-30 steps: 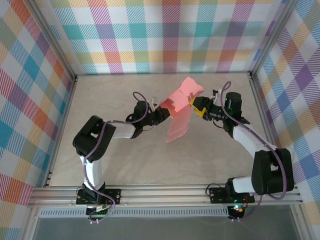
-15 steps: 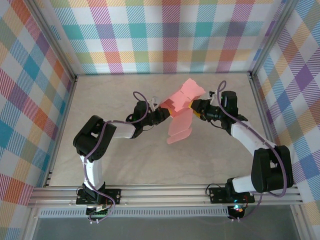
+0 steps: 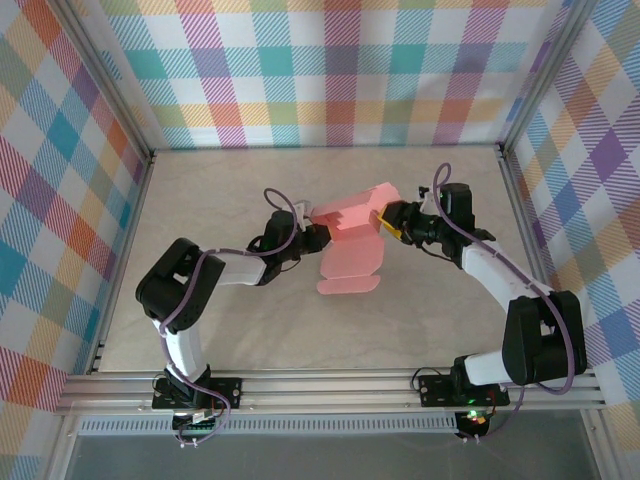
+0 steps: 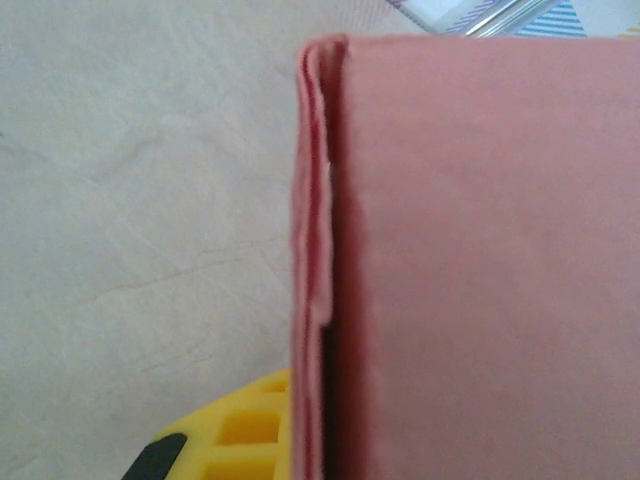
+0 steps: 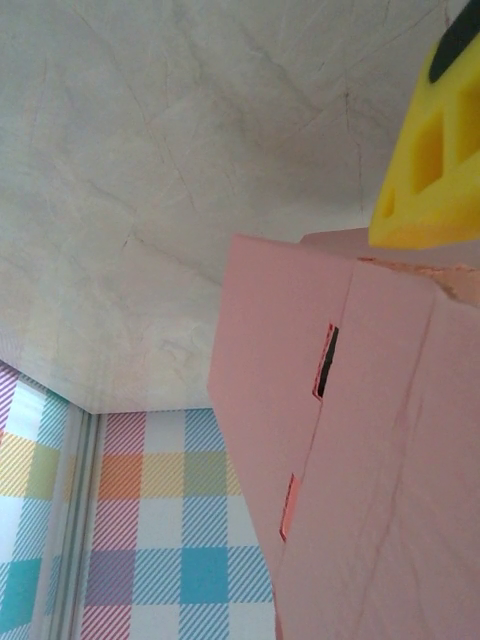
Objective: Fold the paper box
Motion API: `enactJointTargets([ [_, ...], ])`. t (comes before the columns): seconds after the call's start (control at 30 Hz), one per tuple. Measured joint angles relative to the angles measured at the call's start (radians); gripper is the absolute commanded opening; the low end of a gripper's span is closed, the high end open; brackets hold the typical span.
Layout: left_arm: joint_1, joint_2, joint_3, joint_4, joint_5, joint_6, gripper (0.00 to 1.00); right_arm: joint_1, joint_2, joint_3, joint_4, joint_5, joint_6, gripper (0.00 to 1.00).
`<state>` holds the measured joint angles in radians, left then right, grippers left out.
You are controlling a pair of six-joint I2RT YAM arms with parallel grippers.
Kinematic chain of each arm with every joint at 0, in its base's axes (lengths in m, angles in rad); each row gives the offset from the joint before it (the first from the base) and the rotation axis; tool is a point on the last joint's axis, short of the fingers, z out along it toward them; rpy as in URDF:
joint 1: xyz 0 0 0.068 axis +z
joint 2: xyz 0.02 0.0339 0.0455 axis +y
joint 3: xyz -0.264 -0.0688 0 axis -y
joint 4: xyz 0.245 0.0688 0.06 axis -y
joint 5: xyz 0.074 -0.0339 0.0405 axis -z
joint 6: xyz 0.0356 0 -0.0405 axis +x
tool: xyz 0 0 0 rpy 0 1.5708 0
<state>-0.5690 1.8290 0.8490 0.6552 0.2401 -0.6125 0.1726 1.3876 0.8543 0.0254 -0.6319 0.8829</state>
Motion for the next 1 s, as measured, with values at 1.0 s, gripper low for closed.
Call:
enactJointTargets([
  [1.0, 0.000, -0.005, 0.000, 0.026, -0.016, -0.060, 0.00, 0.011, 0.045, -0.041, 0.131, -0.047, 0.110, 0.13],
])
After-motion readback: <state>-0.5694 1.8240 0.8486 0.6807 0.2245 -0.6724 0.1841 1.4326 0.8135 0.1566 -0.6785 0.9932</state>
